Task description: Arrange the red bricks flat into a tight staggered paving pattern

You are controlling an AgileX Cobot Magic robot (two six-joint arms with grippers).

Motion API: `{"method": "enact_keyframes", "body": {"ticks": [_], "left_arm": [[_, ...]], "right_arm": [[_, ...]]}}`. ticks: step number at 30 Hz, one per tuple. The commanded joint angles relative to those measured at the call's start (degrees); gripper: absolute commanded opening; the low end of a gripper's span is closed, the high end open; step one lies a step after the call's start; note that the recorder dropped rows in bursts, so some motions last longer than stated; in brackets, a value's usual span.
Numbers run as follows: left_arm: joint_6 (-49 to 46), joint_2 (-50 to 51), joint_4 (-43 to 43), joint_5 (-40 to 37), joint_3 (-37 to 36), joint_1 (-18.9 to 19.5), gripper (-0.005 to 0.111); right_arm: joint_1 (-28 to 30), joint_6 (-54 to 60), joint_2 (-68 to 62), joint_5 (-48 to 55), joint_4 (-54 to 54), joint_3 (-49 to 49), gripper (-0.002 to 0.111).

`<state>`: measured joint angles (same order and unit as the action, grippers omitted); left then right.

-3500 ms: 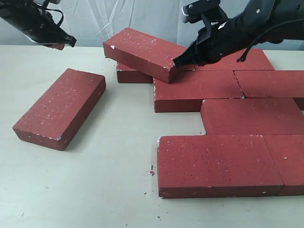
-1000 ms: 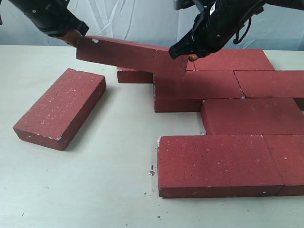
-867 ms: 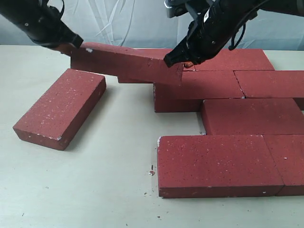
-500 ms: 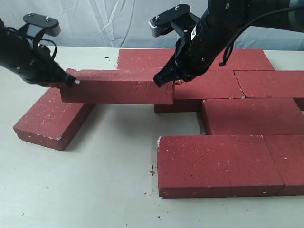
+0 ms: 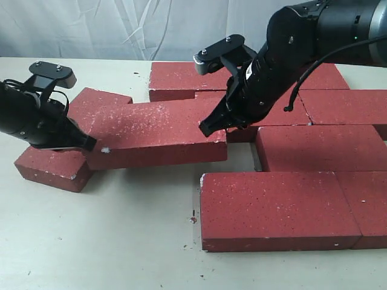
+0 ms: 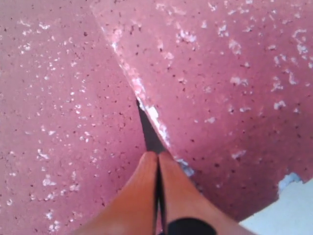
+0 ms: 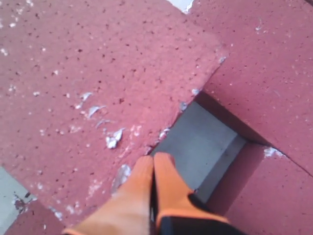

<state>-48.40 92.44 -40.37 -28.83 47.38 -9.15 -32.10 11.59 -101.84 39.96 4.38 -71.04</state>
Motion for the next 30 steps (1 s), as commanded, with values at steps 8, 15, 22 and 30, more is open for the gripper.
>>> {"method": "enact_keyframes", "body": {"ticks": [8, 15, 22, 30], "left_arm": [[1.8, -0.7, -0.3, 3.0, -0.2, 3.5, 0.0], [-2.7, -3.7, -5.9, 1.8, -0.2, 1.2, 0.0], [-4.3, -4.4, -7.3, 0.6, -0.2, -5.7, 0.0], [-4.2, 1.7, -5.9, 3.0, -1.2, -6.3, 0.0]], "right_arm": [[-6.3, 0.1, -1.2, -13.2, 4.9, 0.5, -0.001], [-6.6, 0.2, 2.5, -12.7, 0.8, 0.5, -0.001], [-5.6, 0.0, 9.0, -6.9, -5.1, 0.5, -0.001], [-5.0, -0.3, 3.7, -7.1, -4.7, 0.5, -0.001]]}}
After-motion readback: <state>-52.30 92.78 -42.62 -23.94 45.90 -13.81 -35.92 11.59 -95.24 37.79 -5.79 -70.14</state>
